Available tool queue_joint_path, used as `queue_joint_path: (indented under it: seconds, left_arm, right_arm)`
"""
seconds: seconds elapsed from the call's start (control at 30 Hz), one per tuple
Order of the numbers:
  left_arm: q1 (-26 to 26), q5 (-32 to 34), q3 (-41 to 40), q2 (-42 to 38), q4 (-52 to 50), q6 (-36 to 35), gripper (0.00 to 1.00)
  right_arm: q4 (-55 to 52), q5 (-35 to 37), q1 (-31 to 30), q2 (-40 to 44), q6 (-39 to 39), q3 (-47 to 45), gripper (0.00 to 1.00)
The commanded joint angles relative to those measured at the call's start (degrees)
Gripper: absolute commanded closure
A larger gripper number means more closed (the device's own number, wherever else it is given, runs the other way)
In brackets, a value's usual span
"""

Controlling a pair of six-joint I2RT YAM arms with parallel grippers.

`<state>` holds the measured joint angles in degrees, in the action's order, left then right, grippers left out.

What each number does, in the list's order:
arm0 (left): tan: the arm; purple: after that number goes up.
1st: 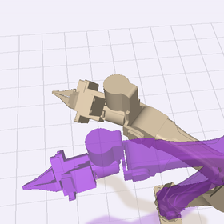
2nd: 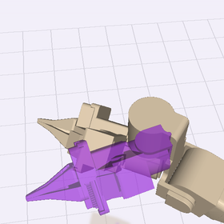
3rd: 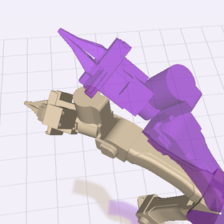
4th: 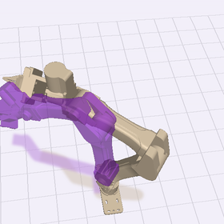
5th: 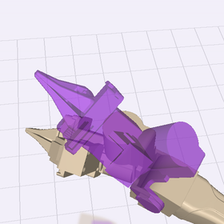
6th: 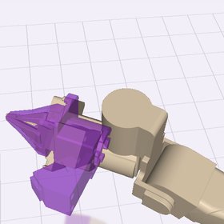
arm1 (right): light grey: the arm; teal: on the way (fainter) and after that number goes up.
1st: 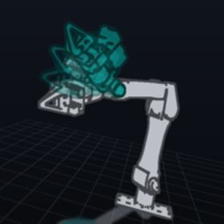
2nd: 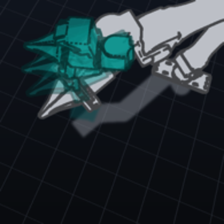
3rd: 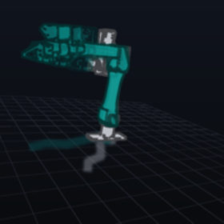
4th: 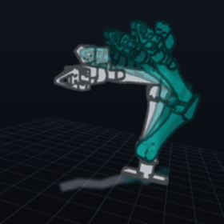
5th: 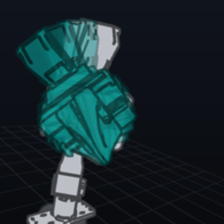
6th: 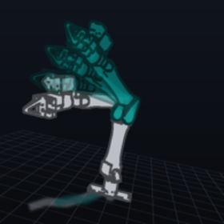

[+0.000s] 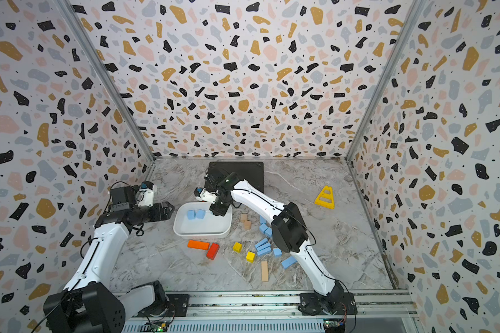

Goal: Pick out the blue building blocks
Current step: Place the building block in the storage box.

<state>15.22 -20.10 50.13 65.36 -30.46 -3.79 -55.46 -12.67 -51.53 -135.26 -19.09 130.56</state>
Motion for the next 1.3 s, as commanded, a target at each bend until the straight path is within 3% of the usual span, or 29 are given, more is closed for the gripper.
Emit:
queue_joint_path:
  seconds: [0.0,0.43,0.63,0.9,1.07,1.17,1.27]
  left_arm:
    - [0.32,-0.77,-0.55,-0.76,1.52,0.56,0.11]
    - [0.29,-5.18,-3.25,-2.09,3.63,4.07,0.14]
    - [0.28,-5.85,-4.55,-3.58,4.09,4.23,0.14]
    - [0.26,-6.24,-4.64,-3.36,4.24,3.91,0.14]
    - [0.33,-6.05,-4.73,-3.13,4.35,3.82,0.14]
    - [0.25,-6.01,-4.61,-3.21,4.22,3.11,0.14]
    - [0.32,-5.49,-4.56,-3.22,3.97,2.12,0.14]
  right_arm:
    - [-0.02,-0.8,-0.71,0.02,0.31,2.28,0.72]
    - [11.28,3.45,-0.89,-6.28,4.81,3.19,0.72]
    - [8.69,3.18,-0.94,-11.1,4.7,10.04,0.71]
    - [7.78,2.56,-0.93,-11.34,4.24,10.0,0.69]
    - [7.41,-0.03,-0.93,-11.0,4.68,10.14,0.63]
    - [7.45,-1.42,-0.92,-9.15,5.43,10.6,0.51]
    - [8.18,-1.6,-0.88,-6.62,5.02,10.59,0.47]
